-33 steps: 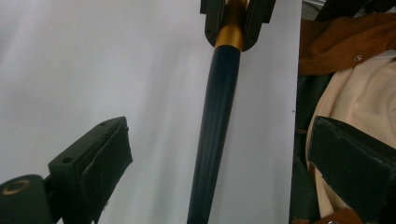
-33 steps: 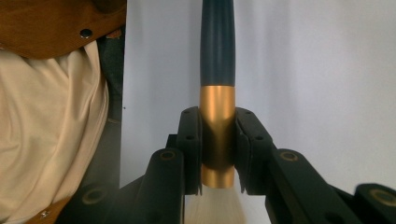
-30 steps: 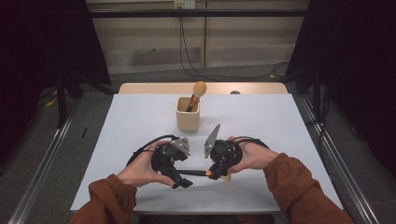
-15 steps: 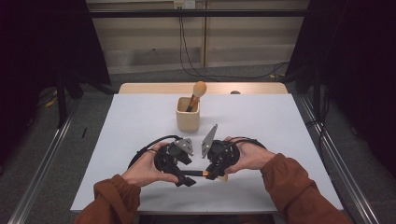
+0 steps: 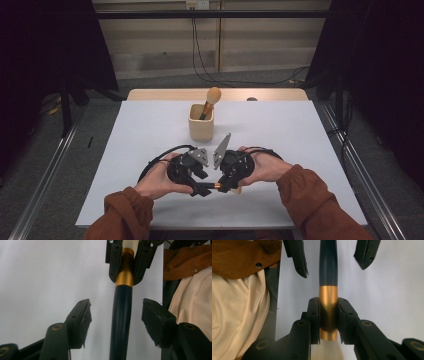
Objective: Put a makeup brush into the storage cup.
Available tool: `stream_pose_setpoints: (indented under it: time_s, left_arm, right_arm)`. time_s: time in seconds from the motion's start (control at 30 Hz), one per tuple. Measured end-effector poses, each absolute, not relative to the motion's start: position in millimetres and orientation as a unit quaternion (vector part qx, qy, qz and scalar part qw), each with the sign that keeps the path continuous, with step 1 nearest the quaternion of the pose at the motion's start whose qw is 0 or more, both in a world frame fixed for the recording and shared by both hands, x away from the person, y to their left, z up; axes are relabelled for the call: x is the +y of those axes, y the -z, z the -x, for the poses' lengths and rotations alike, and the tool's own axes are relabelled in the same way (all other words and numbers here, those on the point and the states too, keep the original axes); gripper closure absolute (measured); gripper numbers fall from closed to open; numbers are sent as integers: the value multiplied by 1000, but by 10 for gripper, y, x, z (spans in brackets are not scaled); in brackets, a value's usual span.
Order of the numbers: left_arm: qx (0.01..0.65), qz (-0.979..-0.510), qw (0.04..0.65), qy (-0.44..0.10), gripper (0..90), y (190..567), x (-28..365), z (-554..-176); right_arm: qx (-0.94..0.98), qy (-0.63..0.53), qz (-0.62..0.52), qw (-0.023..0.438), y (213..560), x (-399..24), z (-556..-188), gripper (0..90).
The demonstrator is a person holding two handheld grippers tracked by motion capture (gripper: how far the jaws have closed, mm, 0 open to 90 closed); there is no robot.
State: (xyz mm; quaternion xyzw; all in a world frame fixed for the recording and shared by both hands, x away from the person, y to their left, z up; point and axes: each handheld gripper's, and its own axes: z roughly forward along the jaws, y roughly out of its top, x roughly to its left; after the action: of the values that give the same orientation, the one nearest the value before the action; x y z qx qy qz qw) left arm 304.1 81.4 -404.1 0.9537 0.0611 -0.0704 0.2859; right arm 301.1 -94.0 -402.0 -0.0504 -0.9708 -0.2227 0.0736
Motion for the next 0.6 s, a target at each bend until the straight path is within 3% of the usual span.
stream_pose_setpoints:
  time_s: [0.6]
  left_arm:
    - [55,-949,301,71,612,4065,816,-3037]
  right_arm:
    - [-971,226,50,67,4011,-909,-3004,743]
